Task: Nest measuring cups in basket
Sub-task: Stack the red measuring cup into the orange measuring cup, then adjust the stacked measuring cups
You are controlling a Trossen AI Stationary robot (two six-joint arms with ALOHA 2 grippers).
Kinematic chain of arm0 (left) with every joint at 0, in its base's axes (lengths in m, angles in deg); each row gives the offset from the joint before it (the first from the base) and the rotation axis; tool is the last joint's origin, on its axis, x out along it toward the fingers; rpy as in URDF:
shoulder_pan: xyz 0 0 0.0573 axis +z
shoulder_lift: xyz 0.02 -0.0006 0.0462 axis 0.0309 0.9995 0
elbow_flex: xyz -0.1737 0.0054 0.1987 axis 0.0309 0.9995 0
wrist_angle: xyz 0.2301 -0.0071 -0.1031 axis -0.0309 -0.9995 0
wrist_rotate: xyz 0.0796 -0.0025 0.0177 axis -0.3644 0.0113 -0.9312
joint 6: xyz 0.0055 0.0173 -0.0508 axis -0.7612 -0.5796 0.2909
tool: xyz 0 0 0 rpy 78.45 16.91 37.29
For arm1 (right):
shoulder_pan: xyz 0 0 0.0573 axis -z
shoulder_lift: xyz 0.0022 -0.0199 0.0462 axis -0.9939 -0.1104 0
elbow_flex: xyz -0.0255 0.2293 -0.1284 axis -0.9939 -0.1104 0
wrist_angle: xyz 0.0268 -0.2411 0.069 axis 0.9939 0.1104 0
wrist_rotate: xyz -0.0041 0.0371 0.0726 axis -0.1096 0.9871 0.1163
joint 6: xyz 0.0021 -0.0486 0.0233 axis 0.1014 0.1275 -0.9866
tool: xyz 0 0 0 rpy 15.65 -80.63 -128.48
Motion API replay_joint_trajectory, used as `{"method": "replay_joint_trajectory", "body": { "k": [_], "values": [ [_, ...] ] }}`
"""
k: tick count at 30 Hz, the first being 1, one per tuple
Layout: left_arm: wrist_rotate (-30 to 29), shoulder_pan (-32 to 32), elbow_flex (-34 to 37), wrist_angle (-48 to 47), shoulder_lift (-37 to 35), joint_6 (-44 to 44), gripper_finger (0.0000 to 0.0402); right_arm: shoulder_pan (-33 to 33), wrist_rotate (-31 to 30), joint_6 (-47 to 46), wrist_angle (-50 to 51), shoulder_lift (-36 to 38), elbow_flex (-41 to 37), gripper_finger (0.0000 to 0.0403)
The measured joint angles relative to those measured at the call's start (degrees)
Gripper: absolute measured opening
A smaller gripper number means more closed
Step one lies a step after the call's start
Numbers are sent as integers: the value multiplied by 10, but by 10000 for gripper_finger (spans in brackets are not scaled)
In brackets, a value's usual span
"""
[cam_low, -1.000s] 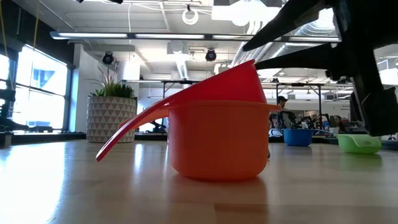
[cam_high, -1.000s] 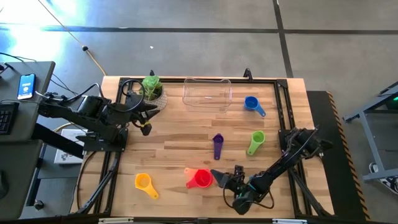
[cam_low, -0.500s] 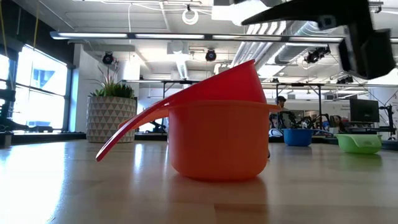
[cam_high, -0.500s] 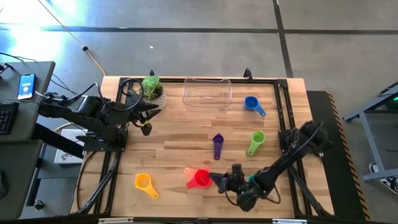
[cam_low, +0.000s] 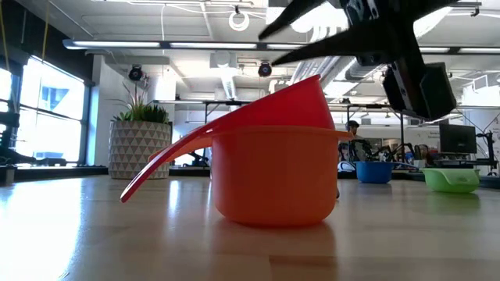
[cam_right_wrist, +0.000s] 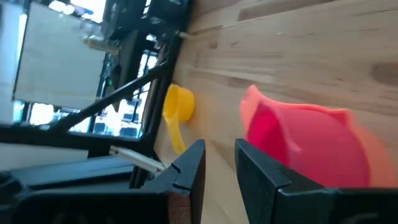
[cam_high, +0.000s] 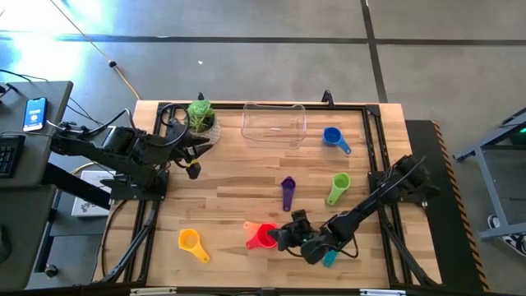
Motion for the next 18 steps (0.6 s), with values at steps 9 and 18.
{"method": "replay_joint_trajectory", "body": {
  "k": [9,18],
  "values": [
    [-1,0,0,0,0,0,90,-2,4,-74,54,0,0,78],
    [-2,0,0,0,0,0,90,-2,14,-147,105,0,0,78]
  ]
}}
